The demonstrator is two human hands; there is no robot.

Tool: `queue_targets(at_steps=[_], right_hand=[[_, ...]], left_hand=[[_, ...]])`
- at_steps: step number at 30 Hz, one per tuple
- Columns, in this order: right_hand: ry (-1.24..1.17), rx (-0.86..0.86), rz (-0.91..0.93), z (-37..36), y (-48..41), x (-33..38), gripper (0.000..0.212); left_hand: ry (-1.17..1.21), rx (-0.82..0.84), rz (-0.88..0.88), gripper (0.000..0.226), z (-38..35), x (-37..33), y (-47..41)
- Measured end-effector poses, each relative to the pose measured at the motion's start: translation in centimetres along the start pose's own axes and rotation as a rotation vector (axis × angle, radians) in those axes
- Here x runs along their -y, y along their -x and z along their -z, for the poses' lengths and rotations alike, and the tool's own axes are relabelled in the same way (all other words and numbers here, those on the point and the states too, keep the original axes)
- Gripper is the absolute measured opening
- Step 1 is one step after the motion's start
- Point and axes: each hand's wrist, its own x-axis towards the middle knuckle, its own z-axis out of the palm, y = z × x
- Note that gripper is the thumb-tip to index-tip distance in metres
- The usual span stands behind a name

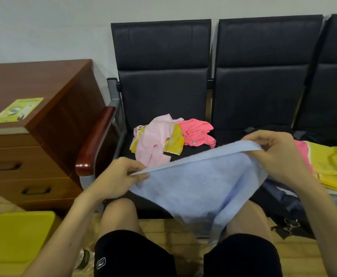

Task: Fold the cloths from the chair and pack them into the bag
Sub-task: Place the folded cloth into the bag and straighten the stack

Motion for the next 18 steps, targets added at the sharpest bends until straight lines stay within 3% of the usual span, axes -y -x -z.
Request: queue_targets(at_steps=[6,9,13,15,18], right_hand=[[0.340,0.062,0.051,1.4,0.0,-2.7,0.027],[0.117,0.052,-0.080,1.6,0.3,-2.9,0.027],[-0.043,0.095,-0.193,0.8,0.2,-2.5,0.020],[-0.130,0.090,-0.242,0.2,0.2,-2.4,0.018],[-0.297,-0.007,-0.373,0.2,0.5,-2.6,0.027]], left_hand=[[0.235,0.017,-0.067,0.021,3.0,-1.6,0.4],[0.239,-0.023,-0.102,0.023,3.4,-1.5,0.0],[0.205,-0.326,-0.041,0.022,2.7,-0.7,-1.4],[0.346,-0.389,0.009,0.021,2.2,-0.5,-1.6],[0.552,-0.350,0.029,0.026,1.8,-0.1,-1.4]])
